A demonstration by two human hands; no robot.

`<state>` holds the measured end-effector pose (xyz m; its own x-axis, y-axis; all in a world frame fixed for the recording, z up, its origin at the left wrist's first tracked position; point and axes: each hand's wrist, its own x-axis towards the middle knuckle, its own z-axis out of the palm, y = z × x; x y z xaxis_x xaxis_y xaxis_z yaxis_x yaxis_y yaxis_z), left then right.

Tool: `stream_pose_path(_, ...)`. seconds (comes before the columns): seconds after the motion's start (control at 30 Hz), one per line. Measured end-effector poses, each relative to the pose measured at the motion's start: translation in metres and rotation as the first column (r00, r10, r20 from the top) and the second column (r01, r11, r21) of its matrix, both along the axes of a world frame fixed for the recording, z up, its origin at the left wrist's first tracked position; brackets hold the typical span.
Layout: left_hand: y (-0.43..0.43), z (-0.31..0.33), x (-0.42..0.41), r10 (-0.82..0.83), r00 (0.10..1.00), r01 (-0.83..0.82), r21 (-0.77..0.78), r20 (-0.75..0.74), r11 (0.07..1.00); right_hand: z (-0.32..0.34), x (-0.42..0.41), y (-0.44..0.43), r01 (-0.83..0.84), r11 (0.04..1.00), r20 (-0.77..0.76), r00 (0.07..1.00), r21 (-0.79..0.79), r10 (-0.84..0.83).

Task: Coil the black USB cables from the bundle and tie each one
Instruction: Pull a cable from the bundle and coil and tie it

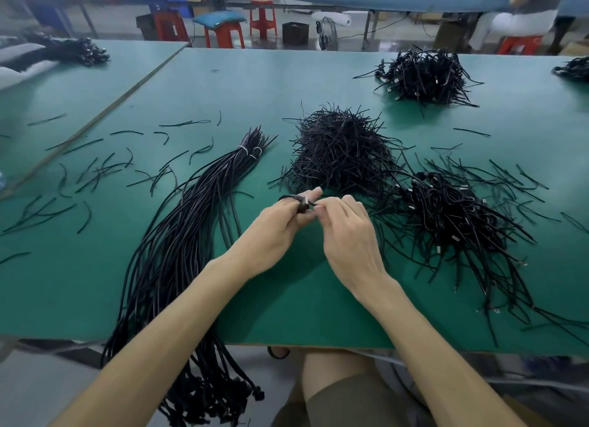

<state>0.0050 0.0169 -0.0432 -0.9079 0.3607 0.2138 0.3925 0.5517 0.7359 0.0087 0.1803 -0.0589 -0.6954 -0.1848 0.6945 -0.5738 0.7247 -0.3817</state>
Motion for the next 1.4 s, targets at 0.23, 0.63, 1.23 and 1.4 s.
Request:
stream_pose_path(0.23, -0.004, 0.005, -0.01, -0.199, 0.936, -0.039, 0.646, 0.291, 0.762, 0.002, 0.005, -0.002, -0.046, 0.998, 0.014, 0.999, 0.041, 0.045)
stream_pose_path(0.63, -0.012, 0.015, -0.014, -0.454, 0.822, -0.172, 0.909, 0.345, 0.379, 0.005, 0.005, -0.003, -0.112, 0.982, 0.219, 0.973, 0.156, 0.076)
stream_pose_path(1.23, -0.003, 0.011, -0.004, -0.464, 0.832, 0.075, 0.768, 0.303, 0.636, 0.01, 0.006, 0.002, -0.192, 0.98, 0.303, 0.932, -0.047, 0.197)
stream_pose_path(1.4, 0.001, 0.008, -0.004, -0.418, 0.862, 0.062, 0.76, 0.286, 0.647, 0.011, 0.003, 0.001, -0.137, 0.983, 0.296, 0.94, -0.125, 0.169)
